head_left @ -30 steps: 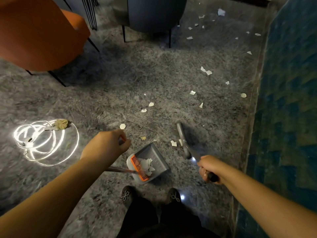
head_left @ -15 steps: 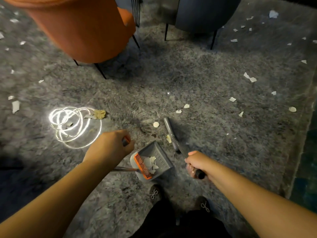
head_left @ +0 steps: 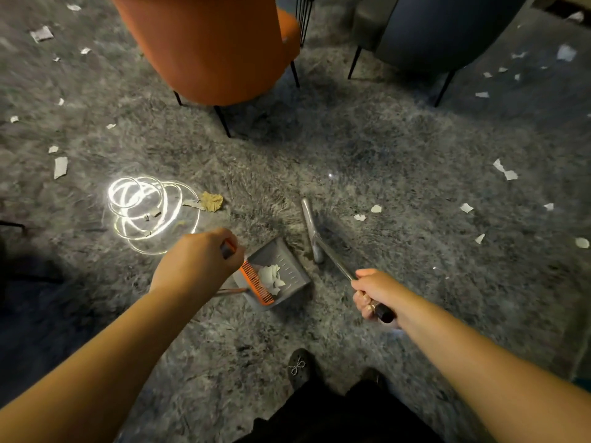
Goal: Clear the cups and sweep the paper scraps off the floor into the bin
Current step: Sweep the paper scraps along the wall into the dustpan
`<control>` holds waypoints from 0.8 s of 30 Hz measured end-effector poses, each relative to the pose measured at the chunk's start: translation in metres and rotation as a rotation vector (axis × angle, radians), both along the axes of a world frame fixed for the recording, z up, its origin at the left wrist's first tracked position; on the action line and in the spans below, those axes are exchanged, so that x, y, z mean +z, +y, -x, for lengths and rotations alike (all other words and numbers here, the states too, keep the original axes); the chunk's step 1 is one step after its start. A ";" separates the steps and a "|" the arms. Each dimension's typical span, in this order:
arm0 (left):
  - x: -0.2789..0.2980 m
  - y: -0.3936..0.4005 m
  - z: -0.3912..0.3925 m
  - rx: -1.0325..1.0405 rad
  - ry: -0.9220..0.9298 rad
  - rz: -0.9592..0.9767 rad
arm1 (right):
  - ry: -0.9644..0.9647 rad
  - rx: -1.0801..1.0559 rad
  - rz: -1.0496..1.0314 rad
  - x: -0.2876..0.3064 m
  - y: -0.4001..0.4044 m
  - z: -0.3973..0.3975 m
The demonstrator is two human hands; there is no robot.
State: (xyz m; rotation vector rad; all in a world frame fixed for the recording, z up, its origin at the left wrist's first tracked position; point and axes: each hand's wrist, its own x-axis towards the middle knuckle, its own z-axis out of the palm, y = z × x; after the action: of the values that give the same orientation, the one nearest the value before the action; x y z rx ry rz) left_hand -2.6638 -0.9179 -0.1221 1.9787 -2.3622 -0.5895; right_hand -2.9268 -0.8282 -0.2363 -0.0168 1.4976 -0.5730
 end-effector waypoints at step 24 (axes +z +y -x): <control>-0.007 -0.077 0.155 0.264 0.058 -0.025 | 0.221 0.134 -0.149 -0.005 -0.137 0.255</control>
State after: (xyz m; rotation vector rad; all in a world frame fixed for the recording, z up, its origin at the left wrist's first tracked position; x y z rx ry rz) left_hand -2.8192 -0.9945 -0.1290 2.2006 -2.0234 -0.6546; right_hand -3.1816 -0.9654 -0.2413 -0.0661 1.7363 -0.3585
